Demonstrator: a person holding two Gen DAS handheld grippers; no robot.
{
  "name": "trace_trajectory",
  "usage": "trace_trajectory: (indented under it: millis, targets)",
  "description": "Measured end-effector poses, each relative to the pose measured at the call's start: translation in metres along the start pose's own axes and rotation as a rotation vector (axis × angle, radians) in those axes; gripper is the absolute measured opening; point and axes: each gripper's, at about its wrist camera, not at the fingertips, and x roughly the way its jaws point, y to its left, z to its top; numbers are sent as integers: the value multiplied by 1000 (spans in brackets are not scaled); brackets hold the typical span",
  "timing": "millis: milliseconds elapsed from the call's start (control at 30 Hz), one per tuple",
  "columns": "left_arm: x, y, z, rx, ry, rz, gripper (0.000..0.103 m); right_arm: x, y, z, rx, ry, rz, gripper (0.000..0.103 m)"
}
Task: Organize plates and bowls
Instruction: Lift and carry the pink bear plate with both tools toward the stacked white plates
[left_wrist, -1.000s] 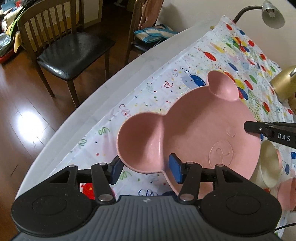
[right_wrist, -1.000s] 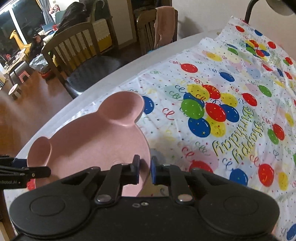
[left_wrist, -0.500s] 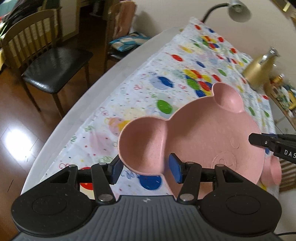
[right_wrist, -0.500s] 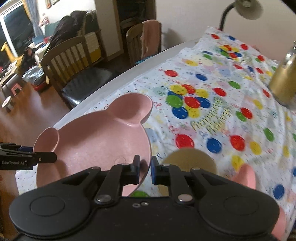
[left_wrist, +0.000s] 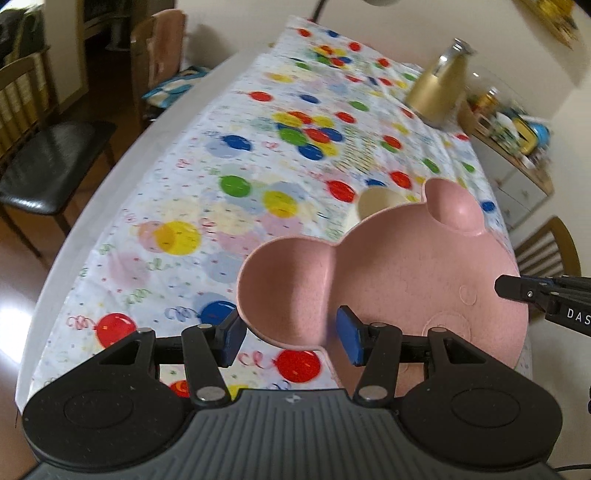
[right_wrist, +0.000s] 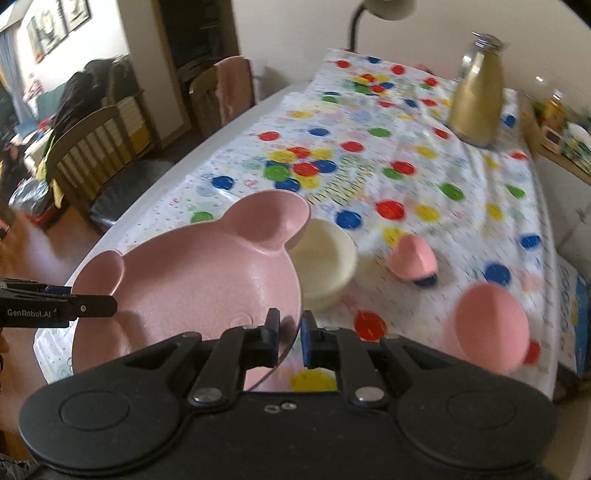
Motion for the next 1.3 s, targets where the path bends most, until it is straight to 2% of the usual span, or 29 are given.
trace_trajectory:
  millis: [233,633,967,1300]
  targets:
    - [3,-34,-12,97,23,-44,52,-26,-20,-37,97,-17,-50,10]
    - [29,-100,-38,294,94,-129,52,-60,-63,-117,317,-39,-141,10]
    - [56,-137,-58,425,139,-151,52,-64,-83,-181,479,-37,-189,10]
    - [77,-150,-67,474,168,-135,52,-54,-86,-213,570,-35,-199,11]
